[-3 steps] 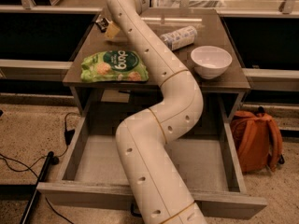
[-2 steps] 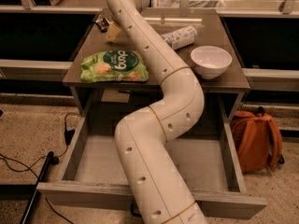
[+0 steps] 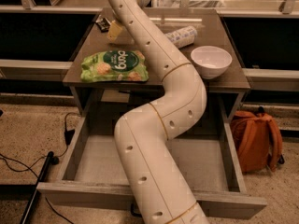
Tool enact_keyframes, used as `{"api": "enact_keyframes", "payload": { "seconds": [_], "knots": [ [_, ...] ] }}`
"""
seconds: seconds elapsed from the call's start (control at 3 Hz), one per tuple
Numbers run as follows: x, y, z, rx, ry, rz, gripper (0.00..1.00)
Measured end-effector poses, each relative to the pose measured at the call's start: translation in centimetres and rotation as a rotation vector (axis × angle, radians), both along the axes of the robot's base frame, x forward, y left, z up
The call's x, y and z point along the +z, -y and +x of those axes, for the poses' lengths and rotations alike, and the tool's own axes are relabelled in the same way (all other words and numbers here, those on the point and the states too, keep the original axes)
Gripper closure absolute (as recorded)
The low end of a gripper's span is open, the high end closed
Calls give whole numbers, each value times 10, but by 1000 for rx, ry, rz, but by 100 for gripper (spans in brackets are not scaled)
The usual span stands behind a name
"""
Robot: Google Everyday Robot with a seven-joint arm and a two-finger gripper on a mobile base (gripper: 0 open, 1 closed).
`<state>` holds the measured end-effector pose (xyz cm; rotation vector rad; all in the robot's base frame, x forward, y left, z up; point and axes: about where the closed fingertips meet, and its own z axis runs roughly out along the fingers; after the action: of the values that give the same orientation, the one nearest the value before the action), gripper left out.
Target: Place rxbar chocolate into top drawer
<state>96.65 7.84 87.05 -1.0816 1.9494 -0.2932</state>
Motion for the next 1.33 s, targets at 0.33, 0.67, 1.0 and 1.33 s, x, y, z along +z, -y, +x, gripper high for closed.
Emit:
{"api": "enact_keyframes", "payload": {
  "seconds": [0.33, 0.67, 1.0, 1.33],
  "knots": [
    [2, 3, -3, -3, -13, -2, 0],
    [4, 2, -7, -1, -31, 41, 0],
    [10, -2, -5, 6, -19, 88, 0],
    [15, -5, -4, 8, -8, 123, 0]
  ]
}}
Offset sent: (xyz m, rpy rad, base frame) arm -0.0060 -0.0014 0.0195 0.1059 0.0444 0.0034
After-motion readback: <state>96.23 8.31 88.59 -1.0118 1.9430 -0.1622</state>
